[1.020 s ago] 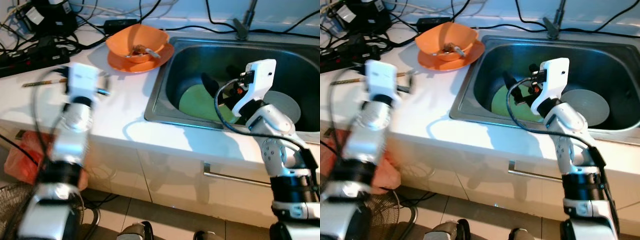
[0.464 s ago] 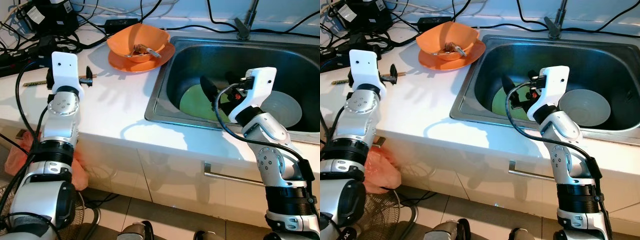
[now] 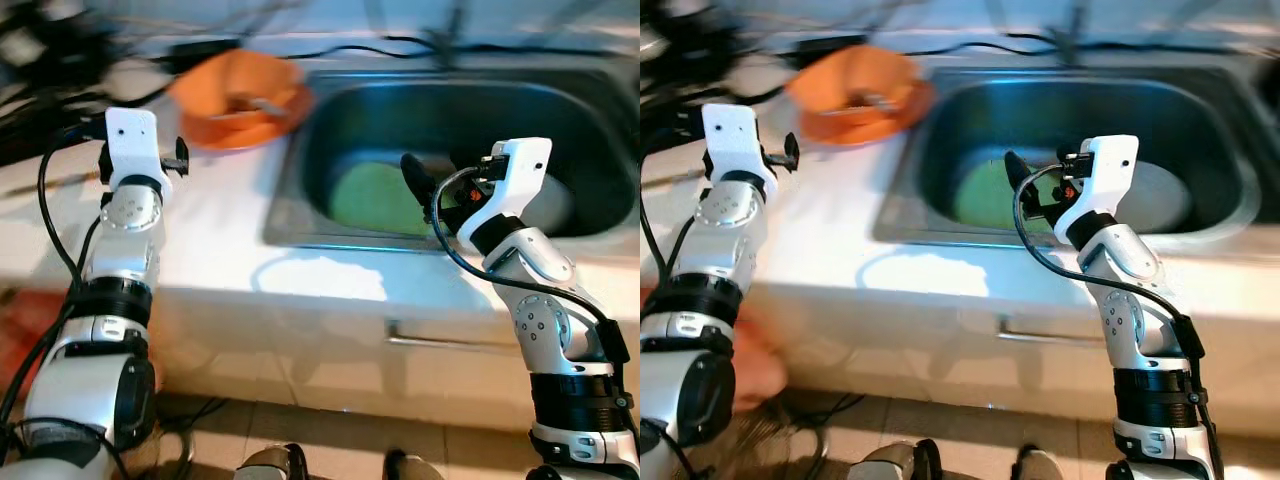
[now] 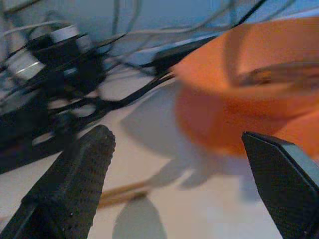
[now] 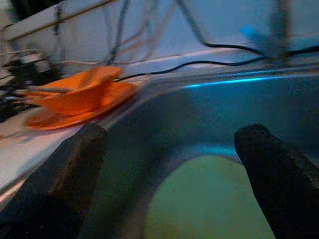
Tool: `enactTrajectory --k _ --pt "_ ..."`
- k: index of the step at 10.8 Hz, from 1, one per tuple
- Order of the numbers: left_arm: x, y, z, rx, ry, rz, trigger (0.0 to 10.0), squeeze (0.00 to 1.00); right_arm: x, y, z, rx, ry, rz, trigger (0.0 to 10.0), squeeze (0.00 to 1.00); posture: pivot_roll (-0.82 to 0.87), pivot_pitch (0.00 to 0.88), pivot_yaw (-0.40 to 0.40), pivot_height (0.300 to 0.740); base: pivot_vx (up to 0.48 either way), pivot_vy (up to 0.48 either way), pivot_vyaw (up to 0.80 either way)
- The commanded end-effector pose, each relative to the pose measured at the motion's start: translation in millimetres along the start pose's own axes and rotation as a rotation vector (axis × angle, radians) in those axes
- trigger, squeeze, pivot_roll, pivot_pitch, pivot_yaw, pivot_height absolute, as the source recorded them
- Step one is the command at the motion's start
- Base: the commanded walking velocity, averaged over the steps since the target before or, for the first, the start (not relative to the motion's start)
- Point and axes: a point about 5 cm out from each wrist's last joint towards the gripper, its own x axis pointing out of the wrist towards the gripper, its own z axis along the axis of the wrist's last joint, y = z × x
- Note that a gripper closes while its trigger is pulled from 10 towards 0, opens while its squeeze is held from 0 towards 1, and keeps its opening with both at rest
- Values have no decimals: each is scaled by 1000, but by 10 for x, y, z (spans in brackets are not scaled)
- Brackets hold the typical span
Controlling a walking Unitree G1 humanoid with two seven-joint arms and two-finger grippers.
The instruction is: Kitchen organization
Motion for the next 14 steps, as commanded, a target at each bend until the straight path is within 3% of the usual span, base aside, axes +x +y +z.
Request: enactTrajectory --k 1,5,8,13,14 --pt "15 115 14 -3 -5 38 10000 0 2 24 46 2 -16 6 10000 1000 -1 105 108 740 0 0 0" --pt "-2 28 39 -56 -14 21 10000 0 -11 -8 46 -7 -18 -10 10000 1000 -4 103 113 740 0 0 0" --pt "40 111 201 -91 -63 74 10000 0 -2 -35 116 -11 -46 -17 10000 1000 -5 100 109 740 0 0 0" --pt "27 72 87 -110 -9 62 10000 0 -16 -56 121 -4 -45 -26 10000 1000 -7 104 107 740 0 434 0" --pt "26 72 103 -82 -24 60 10000 0 -16 -57 124 -4 -44 -24 10000 1000 -8 105 105 740 0 480 0"
